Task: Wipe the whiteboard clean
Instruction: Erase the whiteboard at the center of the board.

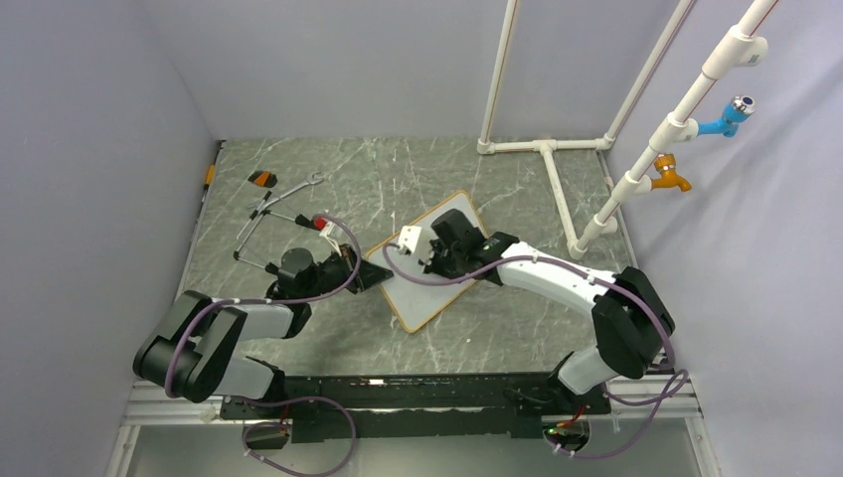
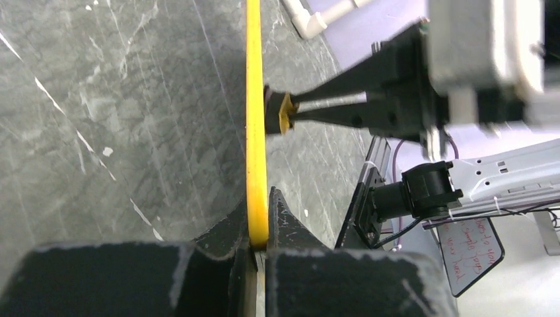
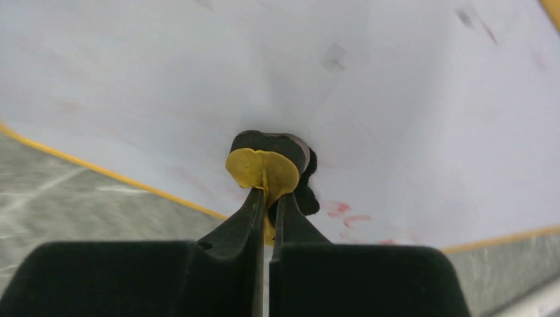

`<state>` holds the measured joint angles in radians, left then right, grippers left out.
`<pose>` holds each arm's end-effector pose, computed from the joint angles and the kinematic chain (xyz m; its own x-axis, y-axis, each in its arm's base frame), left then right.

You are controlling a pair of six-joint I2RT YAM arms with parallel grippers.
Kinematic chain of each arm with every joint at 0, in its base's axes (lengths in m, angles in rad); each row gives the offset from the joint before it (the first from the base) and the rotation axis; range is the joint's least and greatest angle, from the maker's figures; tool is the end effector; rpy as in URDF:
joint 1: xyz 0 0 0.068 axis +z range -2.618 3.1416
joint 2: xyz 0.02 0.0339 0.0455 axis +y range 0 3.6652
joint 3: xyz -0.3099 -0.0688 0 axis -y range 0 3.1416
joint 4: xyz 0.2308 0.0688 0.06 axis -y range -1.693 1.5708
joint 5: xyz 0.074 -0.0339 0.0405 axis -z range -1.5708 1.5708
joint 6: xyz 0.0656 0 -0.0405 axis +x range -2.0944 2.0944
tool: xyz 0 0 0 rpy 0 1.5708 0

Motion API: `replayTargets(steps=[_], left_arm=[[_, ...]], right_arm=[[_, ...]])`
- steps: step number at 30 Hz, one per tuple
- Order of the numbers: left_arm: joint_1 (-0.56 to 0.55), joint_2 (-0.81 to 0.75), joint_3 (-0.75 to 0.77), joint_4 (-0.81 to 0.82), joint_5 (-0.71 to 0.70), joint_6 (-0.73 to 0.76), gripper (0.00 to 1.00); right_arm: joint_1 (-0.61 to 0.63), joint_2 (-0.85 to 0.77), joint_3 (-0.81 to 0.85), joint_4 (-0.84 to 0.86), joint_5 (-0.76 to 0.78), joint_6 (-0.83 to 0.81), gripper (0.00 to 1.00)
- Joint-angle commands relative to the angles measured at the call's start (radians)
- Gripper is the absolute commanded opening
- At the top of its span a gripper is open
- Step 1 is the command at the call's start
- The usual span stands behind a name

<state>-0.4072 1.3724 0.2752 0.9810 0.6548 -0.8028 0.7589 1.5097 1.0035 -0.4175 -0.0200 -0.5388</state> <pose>0.2071 -0.1328 0.2247 -0.6994 -0.3197 -0.6392 0.5275 0.3726 -0.7635 0.2285 0.2185 0.2520 -0.1394 -0.8392 -0.5256 -0.8951 0.3338 -0.2956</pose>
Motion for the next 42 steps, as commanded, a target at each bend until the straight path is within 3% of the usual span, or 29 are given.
replayTargets(steps=[1,4,8,11,14,22,29,34,38,42], left_arm=[[-0.028,0.001,-0.036,0.203,0.121,-0.084,0.0],[-0.03,-0.001,-0.055,0.231,0.113,-0.103,0.0],[-0.03,-0.01,-0.062,0.228,0.112,-0.108,0.0],[-0.031,-0.019,-0.066,0.217,0.104,-0.11,0.0],[-0.031,-0.04,-0.06,0.189,0.085,-0.121,0.0],[-0.031,-0.136,-0.071,0.096,0.027,-0.098,0.0],[-0.031,-0.13,-0.07,0.107,0.045,-0.094,0.0],[-0.03,-0.094,-0.082,0.166,0.057,-0.112,0.0],[-0.031,-0.069,-0.083,0.205,0.058,-0.128,0.0],[-0.028,-0.061,-0.074,0.192,0.055,-0.121,0.0]], right_arm=[[0.092,-0.007,0.048,0.039,-0.136,0.008,0.0],[0.059,0.007,0.05,0.102,-0.007,0.058,0.0],[-0.073,-0.001,0.036,0.164,0.138,0.111,0.0],[-0.104,-0.023,0.015,0.132,0.082,0.098,0.0],[-0.09,-0.04,0.004,0.057,-0.088,0.038,0.0],[0.036,-0.022,0.005,-0.246,-0.355,-0.255,0.0],[-0.05,0.014,-0.003,-0.014,-0.036,-0.022,0.0],[-0.094,-0.02,-0.037,0.106,0.119,0.038,0.0],[-0.11,-0.025,-0.052,0.077,0.069,0.009,0.0],[-0.094,-0.005,-0.051,-0.076,-0.133,-0.1,0.0]])
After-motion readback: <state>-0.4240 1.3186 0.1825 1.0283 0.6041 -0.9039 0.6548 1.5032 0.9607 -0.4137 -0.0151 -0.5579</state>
